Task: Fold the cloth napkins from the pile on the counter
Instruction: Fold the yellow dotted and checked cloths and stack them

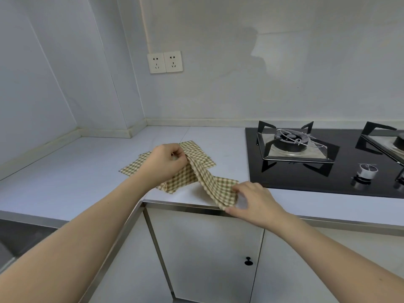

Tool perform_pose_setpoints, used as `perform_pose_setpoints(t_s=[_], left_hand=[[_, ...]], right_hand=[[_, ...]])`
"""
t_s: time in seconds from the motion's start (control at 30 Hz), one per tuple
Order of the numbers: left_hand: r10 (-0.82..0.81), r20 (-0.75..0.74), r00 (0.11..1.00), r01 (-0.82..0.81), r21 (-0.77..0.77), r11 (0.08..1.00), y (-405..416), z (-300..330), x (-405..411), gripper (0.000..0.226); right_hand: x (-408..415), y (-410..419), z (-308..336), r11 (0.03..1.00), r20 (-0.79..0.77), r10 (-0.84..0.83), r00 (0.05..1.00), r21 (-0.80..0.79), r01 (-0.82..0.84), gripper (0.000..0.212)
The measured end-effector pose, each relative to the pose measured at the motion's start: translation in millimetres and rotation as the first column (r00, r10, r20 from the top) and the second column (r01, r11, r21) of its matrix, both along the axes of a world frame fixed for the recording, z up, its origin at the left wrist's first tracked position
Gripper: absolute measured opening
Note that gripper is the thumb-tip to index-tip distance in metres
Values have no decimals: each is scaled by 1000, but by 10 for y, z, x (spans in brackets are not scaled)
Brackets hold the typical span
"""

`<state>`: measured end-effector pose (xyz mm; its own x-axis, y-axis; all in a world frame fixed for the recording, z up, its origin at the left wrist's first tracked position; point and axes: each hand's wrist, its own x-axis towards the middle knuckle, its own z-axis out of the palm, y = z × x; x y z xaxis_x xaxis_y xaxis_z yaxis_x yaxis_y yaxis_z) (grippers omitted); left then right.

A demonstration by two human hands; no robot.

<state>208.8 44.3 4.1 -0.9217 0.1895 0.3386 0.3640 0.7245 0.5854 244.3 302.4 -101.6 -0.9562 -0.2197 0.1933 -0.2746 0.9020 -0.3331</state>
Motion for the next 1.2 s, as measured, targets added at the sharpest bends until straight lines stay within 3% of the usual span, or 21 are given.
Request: perform_pose_setpoints(t_s=[0.13,0.23,0.37,0.47,0.6,0.8,0.9,0.97,1.03,1.13,1.2], left_hand=[[-1,14,1000,0,2,1000,61,123,12,13],[-9,33,999,9,-10,1000,81,158,40,12],[30,34,999,-29,-17,999,-8,119,25,14],[69,58,996,-68,-5,998,-114,83,-10,15],[71,65,995,-69,-27,997,-163,85,-8,17],[83,48,995,-80,-56,995,-230,170,12,17],[87,45,995,-86,-17,996,-231,206,6,17],[85,56,995,-86,10,996,-229,223,7,16],[74,63,995,-76,31,997,-228,228,11,17],[65,39,997,-64,-7,998,-226,234,40,16],[47,24,999,-46,-63,997,-214,235,60,17]], right_hand=[[19,-220,-68,996,-106,60,993,78,-52,69],[21,-312,-135,996,-170,54,984,73,-42,50],[-4,-227,-179,996,-216,-78,973,-48,69,35],[-30,-81,-180,972,-155,-124,980,-217,88,22],[-93,42,84,795,-16,-142,990,-597,105,10],[-173,238,687,640,60,-10,998,-766,53,9],[-168,255,923,479,75,96,993,-878,20,8],[-185,273,1007,399,97,157,983,-916,27,20],[-191,292,1050,453,176,173,969,-888,81,19],[-222,339,1054,640,304,111,946,-750,166,24],[-246,375,1040,732,319,49,947,-657,183,16]])
